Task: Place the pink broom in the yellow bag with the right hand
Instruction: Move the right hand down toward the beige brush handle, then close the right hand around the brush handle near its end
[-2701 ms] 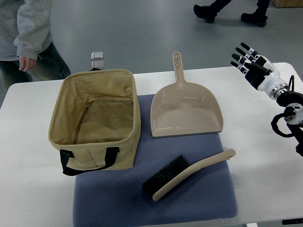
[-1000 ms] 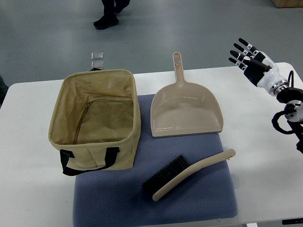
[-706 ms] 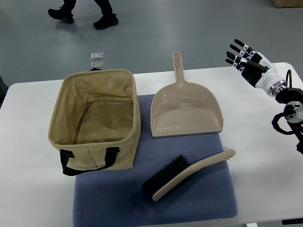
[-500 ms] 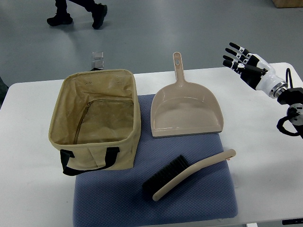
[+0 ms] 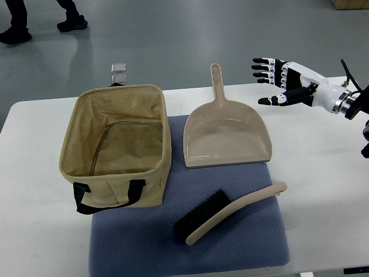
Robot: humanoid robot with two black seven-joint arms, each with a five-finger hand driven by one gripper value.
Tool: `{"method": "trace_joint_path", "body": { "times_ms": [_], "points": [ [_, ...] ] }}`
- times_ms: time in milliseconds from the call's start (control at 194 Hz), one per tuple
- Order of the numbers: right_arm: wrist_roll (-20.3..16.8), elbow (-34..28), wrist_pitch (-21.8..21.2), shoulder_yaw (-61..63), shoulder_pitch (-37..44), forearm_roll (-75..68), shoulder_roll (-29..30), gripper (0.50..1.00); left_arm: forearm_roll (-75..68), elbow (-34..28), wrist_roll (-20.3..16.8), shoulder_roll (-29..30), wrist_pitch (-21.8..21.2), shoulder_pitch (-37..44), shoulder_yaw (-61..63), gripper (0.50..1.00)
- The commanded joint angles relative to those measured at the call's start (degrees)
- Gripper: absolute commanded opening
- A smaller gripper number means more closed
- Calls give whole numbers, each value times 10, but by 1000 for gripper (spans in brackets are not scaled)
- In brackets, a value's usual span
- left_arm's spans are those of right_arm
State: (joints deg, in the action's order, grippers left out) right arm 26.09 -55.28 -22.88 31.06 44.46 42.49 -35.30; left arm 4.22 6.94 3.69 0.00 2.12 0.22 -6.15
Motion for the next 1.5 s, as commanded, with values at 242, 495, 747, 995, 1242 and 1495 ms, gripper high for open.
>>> {"method": "trace_joint_path", "body": {
  "times_ms": [242, 495, 747, 995, 1242, 1495],
  "points": [
    [41, -142, 118, -137, 24, 171, -59, 926, 0, 0, 0, 0, 0, 0, 0, 1000],
    [76, -184, 195, -246, 40, 320, -79, 926, 0, 0, 0, 0, 0, 0, 0, 1000],
    [71, -245, 206, -284, 49, 405, -105, 926, 0, 0, 0, 0, 0, 0, 0, 1000],
    [43, -254, 254, -319, 50, 437, -103, 921, 0, 0, 0, 0, 0, 0, 0, 1000],
    [4, -252, 282, -332, 51, 448, -100, 850, 0, 0, 0, 0, 0, 0, 0, 1000],
    [-4, -251, 299, -354, 51, 474, -100, 803, 0, 0, 0, 0, 0, 0, 0, 1000]
  ]
}}
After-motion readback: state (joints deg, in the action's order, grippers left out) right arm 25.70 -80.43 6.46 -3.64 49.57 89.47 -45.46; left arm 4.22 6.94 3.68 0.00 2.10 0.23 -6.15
